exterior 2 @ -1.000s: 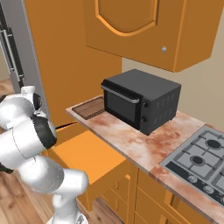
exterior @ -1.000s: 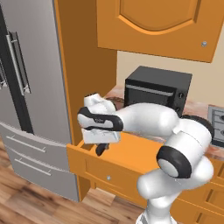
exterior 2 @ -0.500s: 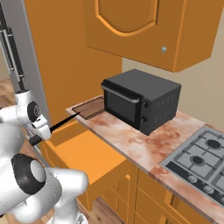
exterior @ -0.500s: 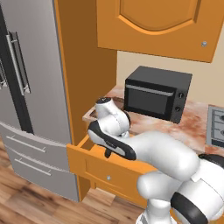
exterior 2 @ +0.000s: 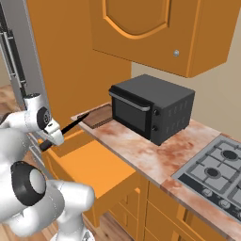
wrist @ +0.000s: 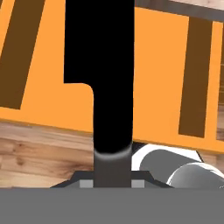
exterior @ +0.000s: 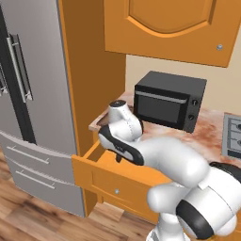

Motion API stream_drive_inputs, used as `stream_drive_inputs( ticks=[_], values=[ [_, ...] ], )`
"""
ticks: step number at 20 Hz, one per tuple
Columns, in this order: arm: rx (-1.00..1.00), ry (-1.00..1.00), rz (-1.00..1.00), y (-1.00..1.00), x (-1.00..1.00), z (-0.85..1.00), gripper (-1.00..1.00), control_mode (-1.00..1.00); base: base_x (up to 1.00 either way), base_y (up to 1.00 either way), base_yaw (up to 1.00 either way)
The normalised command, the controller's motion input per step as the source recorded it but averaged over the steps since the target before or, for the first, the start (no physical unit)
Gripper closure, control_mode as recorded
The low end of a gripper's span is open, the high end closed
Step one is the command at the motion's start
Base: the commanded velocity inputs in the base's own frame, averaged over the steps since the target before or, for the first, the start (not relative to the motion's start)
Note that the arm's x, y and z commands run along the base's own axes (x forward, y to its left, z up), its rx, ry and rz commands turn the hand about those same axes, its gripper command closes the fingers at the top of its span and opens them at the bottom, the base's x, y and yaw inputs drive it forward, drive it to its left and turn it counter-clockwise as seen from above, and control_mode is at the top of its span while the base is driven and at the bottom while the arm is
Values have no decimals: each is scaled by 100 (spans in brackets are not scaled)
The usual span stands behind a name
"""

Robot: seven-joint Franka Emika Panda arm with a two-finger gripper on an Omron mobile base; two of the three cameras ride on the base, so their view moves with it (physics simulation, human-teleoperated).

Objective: Pick up the knife from the drawer and place it on the cutting board. Then place the meat from the plate to the cutting board.

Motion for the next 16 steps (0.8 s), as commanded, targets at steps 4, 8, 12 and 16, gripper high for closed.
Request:
stream_drive_inputs(
  ticks=[4,8,12,16],
  values=[
    [0,3,13,-1,49,27,100,-100,0,0,0],
    [0,5,6,-18,63,5,100,-100,0,0,0],
    [0,1,1,-20,70,0,100,-100,0,0,0],
    [0,3,0,-14,71,0,100,-100,0,0,0]
  ],
)
